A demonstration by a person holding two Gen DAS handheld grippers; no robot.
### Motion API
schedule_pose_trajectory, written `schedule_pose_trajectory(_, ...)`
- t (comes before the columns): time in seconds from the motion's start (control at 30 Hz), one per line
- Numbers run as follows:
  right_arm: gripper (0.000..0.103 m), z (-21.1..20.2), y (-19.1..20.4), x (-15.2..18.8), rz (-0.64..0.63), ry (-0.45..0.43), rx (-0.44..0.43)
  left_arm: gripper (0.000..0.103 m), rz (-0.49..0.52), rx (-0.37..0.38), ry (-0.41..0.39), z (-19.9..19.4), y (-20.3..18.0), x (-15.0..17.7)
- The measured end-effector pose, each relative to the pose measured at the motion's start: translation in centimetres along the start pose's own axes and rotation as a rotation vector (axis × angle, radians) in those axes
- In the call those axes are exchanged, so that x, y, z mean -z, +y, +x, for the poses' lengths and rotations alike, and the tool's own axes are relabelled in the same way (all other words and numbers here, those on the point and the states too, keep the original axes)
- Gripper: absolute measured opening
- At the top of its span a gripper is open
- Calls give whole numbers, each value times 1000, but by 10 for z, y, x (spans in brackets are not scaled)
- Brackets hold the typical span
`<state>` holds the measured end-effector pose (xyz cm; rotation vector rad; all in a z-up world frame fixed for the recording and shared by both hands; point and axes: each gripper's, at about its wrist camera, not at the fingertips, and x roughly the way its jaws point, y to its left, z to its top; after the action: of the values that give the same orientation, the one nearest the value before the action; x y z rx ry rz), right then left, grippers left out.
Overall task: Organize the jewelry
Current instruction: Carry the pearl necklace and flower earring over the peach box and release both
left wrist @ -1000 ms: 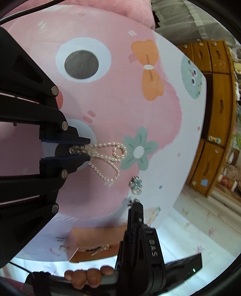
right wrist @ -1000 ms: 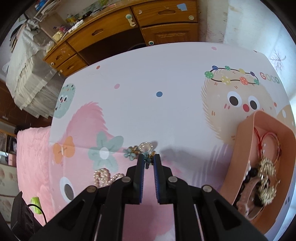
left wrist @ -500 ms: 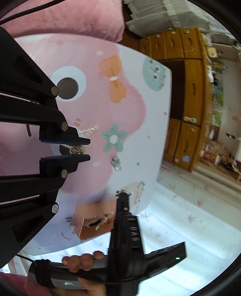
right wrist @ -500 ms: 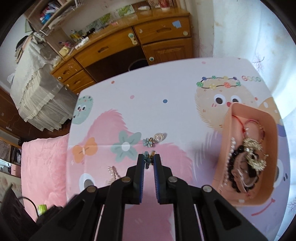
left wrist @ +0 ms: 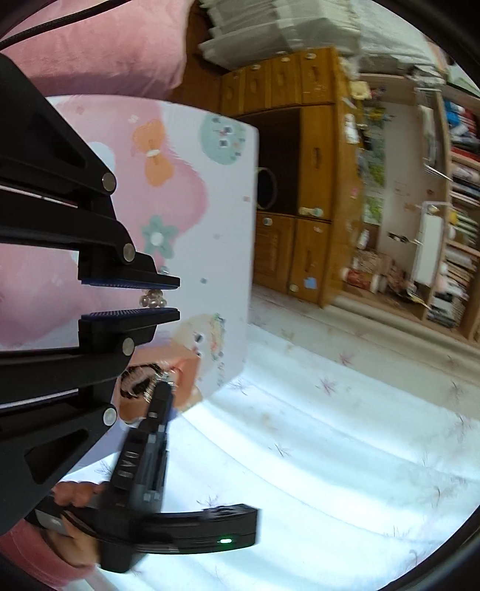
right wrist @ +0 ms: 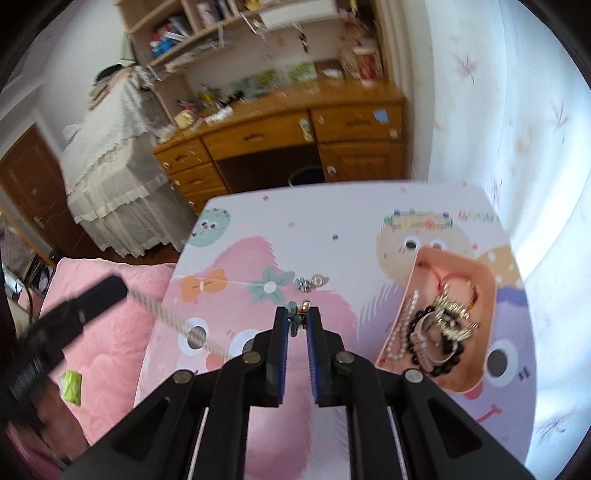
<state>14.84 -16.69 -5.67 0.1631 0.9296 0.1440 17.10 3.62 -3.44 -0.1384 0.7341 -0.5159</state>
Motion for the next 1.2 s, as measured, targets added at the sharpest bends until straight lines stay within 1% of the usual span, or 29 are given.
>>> schedule_pose_trajectory(0.17,9,-39,-5,8,-58,-111,-7,7,80,-1,-46,-20,-39,-26)
schedule_pose_trajectory(0.27,9,-55,-13,10,-72,-142,-2,7,122,17,-75,-26,-67,-43)
schedule_pose_trajectory(0.33,10,-64,-19,12,-78,-146,5,7,145,14,-82,-24,-84,-51)
schedule_pose_trajectory(0.43,10,-73,-36,18,-74,-150,4,7,171,26,-95,-16,-112,-60)
schedule_pose_trajectory(0.47,10,-75,-39,20,-77,-154,7,4,175,32,-98,-12,-121,-63)
schedule_pose_trajectory(0.53,10,-78,-51,24,-86,-156,22,4,174,44,-102,-5,-134,-66)
schedule_pose_trajectory(0.6,10,-78,-62,27,-88,-158,32,4,170,63,-106,6,-147,-70)
schedule_pose_trajectory(0.7,10,-73,-81,32,-82,-156,37,4,179,58,-98,28,-163,-73)
schedule_pose_trajectory(0.8,10,-60,-98,36,-75,-139,55,4,192,49,-71,50,-174,-73)
schedule_pose_trajectory(0.93,10,-42,-115,41,-78,-120,70,4,177,37,14,85,-175,-63)
schedule_pose_trajectory(1.0,10,-32,-122,43,-63,-113,75,5,165,19,58,101,-172,-57)
schedule_pose_trajectory(1.03,14,-23,-128,44,-44,-96,79,6,159,7,81,109,-169,-53)
schedule_pose_trajectory(1.07,20,-17,-132,45,-34,-69,76,11,156,-10,102,116,-166,-48)
schedule_pose_trajectory(1.1,38,-8,-135,47,-26,-37,74,19,153,-34,121,123,-163,-44)
schedule_pose_trajectory(1.13,49,-3,-137,49,-26,-29,74,24,148,-54,133,127,-158,-39)
schedule_pose_trajectory(1.17,51,-1,-138,52,-29,-33,71,35,142,-77,146,132,-153,-35)
schedule_pose_trajectory(1.2,51,2,-140,55,-32,-41,63,49,136,-97,154,135,-148,-32)
